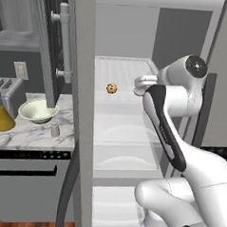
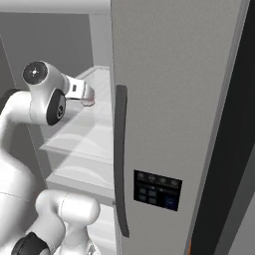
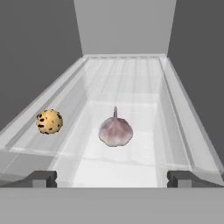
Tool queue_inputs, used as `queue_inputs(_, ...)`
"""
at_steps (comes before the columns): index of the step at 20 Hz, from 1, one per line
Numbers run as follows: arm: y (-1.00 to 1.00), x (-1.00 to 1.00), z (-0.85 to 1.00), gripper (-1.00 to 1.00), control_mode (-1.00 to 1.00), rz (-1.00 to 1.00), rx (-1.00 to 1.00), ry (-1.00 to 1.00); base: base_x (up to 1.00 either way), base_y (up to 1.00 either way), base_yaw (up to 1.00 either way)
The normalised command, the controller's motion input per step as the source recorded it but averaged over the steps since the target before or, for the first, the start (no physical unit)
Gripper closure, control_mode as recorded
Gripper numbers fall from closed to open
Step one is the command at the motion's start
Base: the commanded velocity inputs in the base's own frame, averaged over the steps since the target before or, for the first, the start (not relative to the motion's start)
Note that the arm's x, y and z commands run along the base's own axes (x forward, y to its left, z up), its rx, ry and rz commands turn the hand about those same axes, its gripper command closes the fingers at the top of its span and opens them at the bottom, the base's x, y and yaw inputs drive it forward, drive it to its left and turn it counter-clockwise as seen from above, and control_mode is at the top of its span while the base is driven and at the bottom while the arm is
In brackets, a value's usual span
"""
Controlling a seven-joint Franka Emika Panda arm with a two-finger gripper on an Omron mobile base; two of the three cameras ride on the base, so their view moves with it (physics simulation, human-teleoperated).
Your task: Retrieve the bottle and the shaker from the cabinet and place them next to the mixing bowl on the counter. Then add garlic from the fridge to the mixing bowl.
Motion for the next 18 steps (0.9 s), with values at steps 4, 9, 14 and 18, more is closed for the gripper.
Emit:
queue_inputs(4,0.01,0.46,-0.17,-1.0,-1.0,0.0,-0.01,0.0,0.0,0.0,0.0)
queue_inputs(9,0.05,0.31,-0.3,-1.0,-1.0,0.0,-0.02,0.0,0.0,0.0,0.0)
queue_inputs(14,0.03,0.18,-0.2,-1.0,-1.0,0.0,0.0,0.0,0.0,0.0,0.0)
queue_inputs(18,0.0,0.2,0.0,-1.0,-1.0,0.0,0.0,0.0,0.0,0.0,0.0)
